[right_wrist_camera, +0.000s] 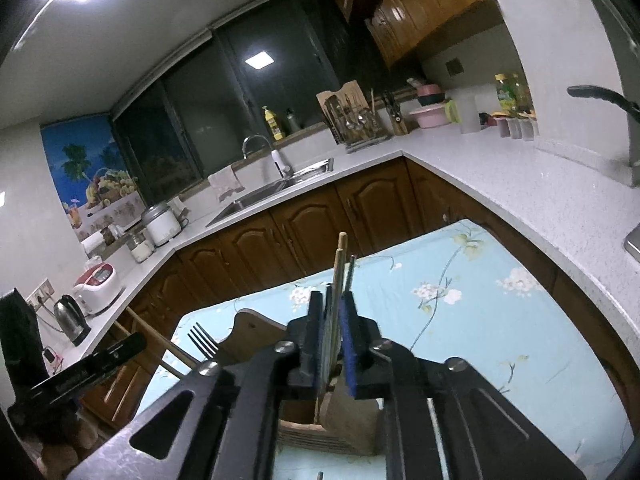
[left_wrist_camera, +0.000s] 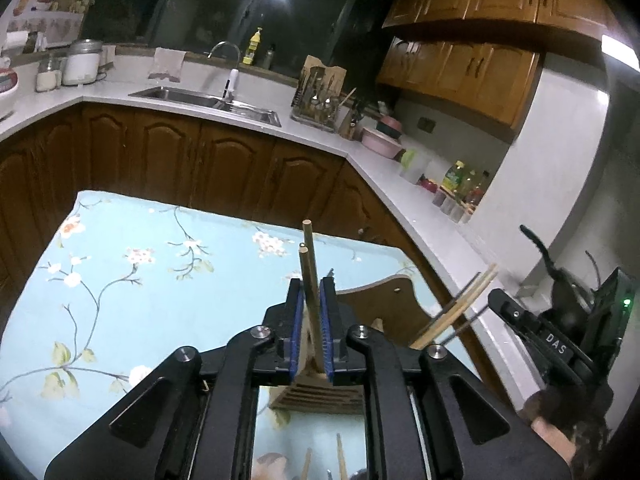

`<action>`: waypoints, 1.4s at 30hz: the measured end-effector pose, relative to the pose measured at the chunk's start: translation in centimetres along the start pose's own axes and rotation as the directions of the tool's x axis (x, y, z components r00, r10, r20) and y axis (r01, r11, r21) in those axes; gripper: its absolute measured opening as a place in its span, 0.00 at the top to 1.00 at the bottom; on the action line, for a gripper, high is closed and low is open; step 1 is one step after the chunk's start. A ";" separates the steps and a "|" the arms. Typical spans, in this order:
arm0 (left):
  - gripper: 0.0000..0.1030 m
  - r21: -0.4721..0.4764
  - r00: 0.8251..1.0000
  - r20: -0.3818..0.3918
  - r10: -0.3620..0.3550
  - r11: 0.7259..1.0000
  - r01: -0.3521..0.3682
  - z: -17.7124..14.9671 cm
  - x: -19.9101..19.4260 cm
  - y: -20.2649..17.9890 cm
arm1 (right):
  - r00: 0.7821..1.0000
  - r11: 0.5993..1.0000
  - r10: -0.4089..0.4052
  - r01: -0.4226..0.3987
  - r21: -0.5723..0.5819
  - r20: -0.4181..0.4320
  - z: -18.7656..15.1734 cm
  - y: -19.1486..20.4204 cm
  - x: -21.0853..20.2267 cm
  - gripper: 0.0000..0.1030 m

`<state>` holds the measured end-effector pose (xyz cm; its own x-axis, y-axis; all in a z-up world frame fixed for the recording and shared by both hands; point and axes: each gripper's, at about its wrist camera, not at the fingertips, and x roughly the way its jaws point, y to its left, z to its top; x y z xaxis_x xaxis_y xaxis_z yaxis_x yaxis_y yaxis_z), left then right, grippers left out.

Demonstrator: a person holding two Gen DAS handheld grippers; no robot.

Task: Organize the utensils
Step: 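Open both tools and move them back to the remaining utensils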

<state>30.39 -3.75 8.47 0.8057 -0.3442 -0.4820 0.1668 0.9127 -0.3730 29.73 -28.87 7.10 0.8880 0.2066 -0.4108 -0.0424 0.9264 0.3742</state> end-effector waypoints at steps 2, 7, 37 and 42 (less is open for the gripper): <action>0.60 -0.018 1.000 0.017 -0.001 1.000 0.002 -0.1 -1.1 0.2 | 1.000 1.000 0.017 -0.018 0.018 0.021 0.1 -0.2 -0.8 0.62; 0.13 -0.053 0.995 0.094 0.032 0.998 -0.027 -0.4 -5.2 0.7 | 0.991 0.998 0.047 -0.052 0.033 0.126 0.3 -0.5 -4.7 0.14; 0.01 0.015 0.982 -0.073 0.172 0.985 -0.171 -15.8 -13.6 3.0 | 0.990 0.998 0.063 -0.062 0.017 -0.122 -14.4 -2.3 -15.0 0.05; 0.01 0.017 0.975 -0.116 0.188 0.982 -0.187 -17.3 -13.0 3.5 | 0.984 0.998 0.064 -0.063 0.016 -0.167 -15.5 -2.4 -14.6 0.05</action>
<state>10.72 0.11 -0.25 0.7510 -0.1897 -0.6325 0.0223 0.9646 -0.2628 9.82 -29.25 -0.68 0.7945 0.3155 -0.5189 -0.0905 0.9065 0.4125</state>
